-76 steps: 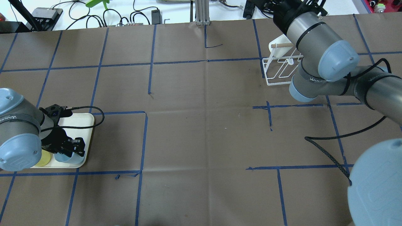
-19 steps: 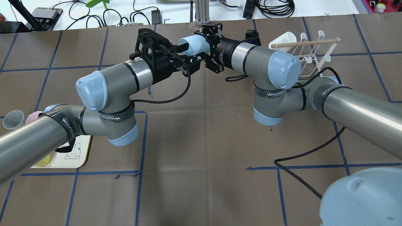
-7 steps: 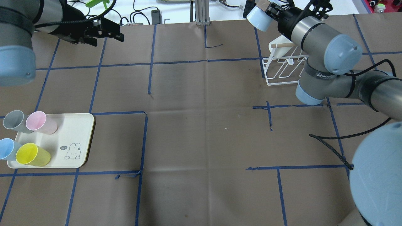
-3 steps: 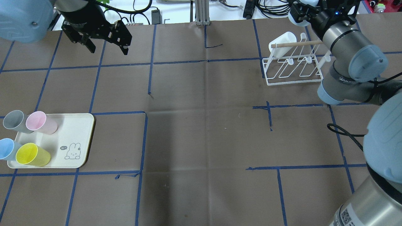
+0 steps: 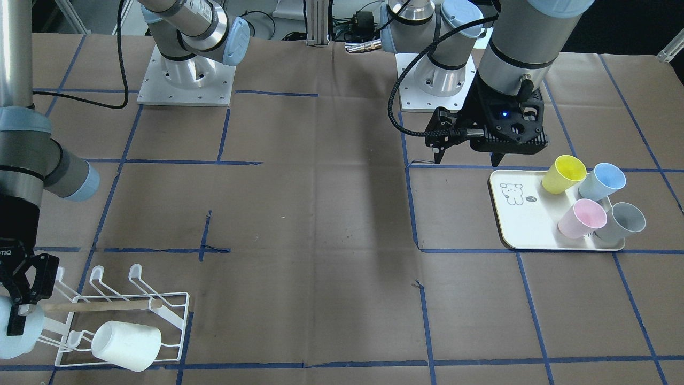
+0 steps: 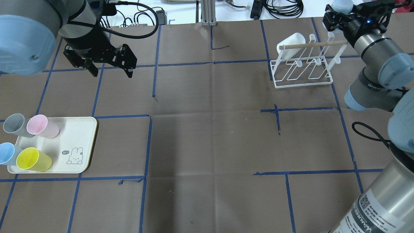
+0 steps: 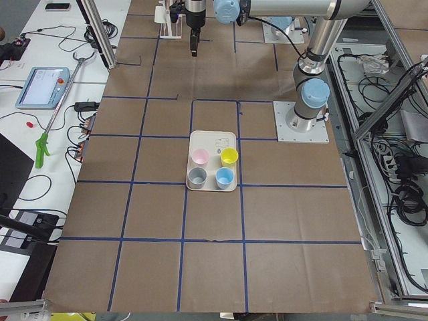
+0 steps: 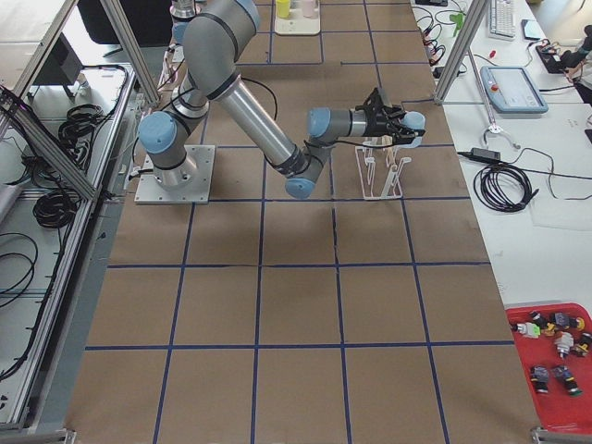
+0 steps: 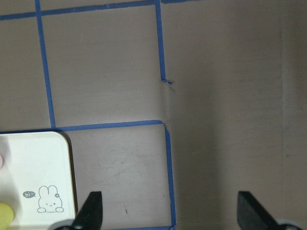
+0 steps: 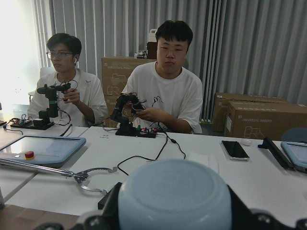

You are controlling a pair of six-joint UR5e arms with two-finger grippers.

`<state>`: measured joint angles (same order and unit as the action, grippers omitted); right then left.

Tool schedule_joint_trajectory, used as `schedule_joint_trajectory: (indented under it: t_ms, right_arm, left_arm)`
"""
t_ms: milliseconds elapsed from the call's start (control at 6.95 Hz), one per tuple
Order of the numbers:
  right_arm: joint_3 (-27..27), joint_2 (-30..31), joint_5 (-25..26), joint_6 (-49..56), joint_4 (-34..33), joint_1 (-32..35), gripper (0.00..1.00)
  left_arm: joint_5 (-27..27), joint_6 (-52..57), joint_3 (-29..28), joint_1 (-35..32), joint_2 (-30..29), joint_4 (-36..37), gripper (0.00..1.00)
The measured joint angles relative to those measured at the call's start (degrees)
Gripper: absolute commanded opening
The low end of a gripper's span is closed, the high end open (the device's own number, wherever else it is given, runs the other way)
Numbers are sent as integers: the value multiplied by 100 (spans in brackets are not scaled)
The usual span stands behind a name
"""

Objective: Transfer IKEA cup to right arm and place on rack

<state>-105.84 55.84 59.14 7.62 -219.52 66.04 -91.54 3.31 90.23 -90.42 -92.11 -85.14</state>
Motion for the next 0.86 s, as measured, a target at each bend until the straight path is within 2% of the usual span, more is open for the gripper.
schedule_joint_trajectory:
  t_ms: [432,863]
  right_arm:
    - [412,-339,-42,41,29,-80,35]
    - [460,-437,-43,38,49,-67,35]
  left_arm:
    - [202,-236,94,-4,236,32,99]
    - [176,-328,111,-18,252,29,99]
